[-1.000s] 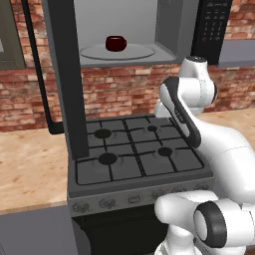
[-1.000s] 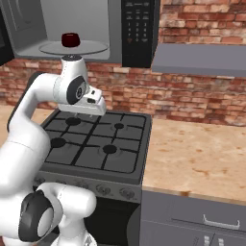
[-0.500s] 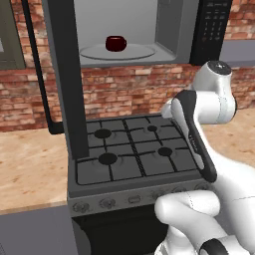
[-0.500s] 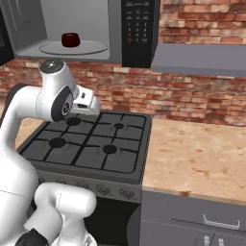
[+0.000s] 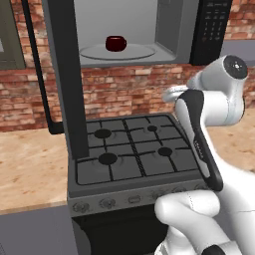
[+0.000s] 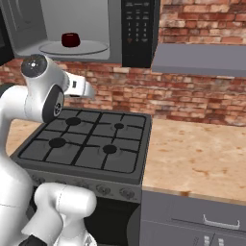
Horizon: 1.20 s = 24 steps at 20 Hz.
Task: Pick the cup of tea, navigate to the dining table, and place it on the saucer.
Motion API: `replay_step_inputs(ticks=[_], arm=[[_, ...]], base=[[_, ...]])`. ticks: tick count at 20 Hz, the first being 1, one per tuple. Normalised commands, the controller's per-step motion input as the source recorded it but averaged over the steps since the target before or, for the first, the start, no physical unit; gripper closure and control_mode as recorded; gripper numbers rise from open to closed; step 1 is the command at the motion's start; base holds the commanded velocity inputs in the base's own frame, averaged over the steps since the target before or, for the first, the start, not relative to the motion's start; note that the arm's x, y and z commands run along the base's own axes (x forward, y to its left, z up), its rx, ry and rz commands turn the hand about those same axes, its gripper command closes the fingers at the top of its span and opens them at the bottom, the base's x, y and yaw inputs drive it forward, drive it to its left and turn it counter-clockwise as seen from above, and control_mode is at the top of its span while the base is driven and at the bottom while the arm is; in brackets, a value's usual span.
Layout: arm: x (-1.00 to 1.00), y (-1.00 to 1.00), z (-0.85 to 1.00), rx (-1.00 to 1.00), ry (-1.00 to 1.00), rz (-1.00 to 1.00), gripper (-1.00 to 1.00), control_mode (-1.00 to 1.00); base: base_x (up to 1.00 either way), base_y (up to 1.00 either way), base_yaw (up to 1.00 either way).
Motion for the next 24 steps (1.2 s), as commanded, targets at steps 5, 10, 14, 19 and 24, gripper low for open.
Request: replay_step_inputs(ticks=[5,10,14,19,24], arm=[[0.01,0.14,0.76,0.01,-0.19,0.06,-1.0,-1.0],[0.02,0.16,0.31,0.06,-0.2,0.07,-1.0,-1.0],[0.0,0.05,0.46,0.02,-0.25,0.08,-1.0,-1.0],[0.0,0.0,0.6,0.0,-0.14,0.07,-1.0,-1.0],[0.02,0.22,0.27,-0.04,0.0,0.0,-1.0,-1.0]], base=[[0.0,0.0,0.0],[0.0,0.0,0.0],[0.0,0.0,0.0],[0.0,0.0,0.0],[0.0,0.0,0.0]])
